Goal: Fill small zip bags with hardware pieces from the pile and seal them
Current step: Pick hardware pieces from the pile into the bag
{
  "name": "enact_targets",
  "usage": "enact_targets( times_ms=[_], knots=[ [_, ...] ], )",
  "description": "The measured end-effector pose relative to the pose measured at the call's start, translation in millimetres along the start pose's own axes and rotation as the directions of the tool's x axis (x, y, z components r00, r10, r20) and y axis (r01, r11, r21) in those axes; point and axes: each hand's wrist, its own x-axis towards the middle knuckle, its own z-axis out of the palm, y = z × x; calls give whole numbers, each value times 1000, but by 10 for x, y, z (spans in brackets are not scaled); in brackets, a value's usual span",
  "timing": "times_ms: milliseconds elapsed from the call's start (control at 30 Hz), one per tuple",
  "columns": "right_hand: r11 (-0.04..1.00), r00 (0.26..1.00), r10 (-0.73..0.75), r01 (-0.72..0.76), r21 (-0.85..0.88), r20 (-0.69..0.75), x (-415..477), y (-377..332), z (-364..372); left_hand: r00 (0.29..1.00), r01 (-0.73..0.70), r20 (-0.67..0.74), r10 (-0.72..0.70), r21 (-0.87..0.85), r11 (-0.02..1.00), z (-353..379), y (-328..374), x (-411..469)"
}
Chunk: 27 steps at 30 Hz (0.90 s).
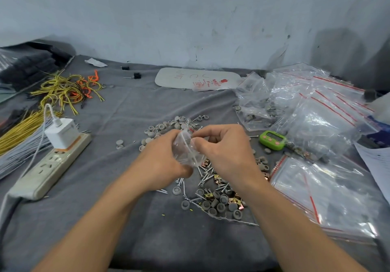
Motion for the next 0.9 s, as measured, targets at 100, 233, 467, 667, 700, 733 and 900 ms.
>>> enact_targets(
  times_ms=[100,233,467,667,700,733,900],
  knots=[
    [997,997,-39,44,-62,69,-11,-47,37,999,-31,12,32,-58,998,-5,11,-9],
    [941,996,87,-79,330,-12,41,-100,-61,997,-72,13,80,-308,949,-42,1,-16],
    [734,962,232,-76,-674,144,117,126,-403,996,-48,-84,-7,-634,772,-251,-102,-2],
    [435,944,310,-34,-900,114,31,183,-146,959,-133,-247,-140,-825,549,-420,-144,-10],
    [414,949,297,-24,-910,110,23,179,-112,947,-138,-273,-169,-821,554,-444,-167,-12],
    [394,953,282,-6,-919,114,14,179,-80,936,-140,-294,-193,-816,561,-464,-187,-14],
    [394,968,219,30,-919,126,16,196,-43,870,-196,-434,-236,-741,642,-537,-252,11]
  ],
)
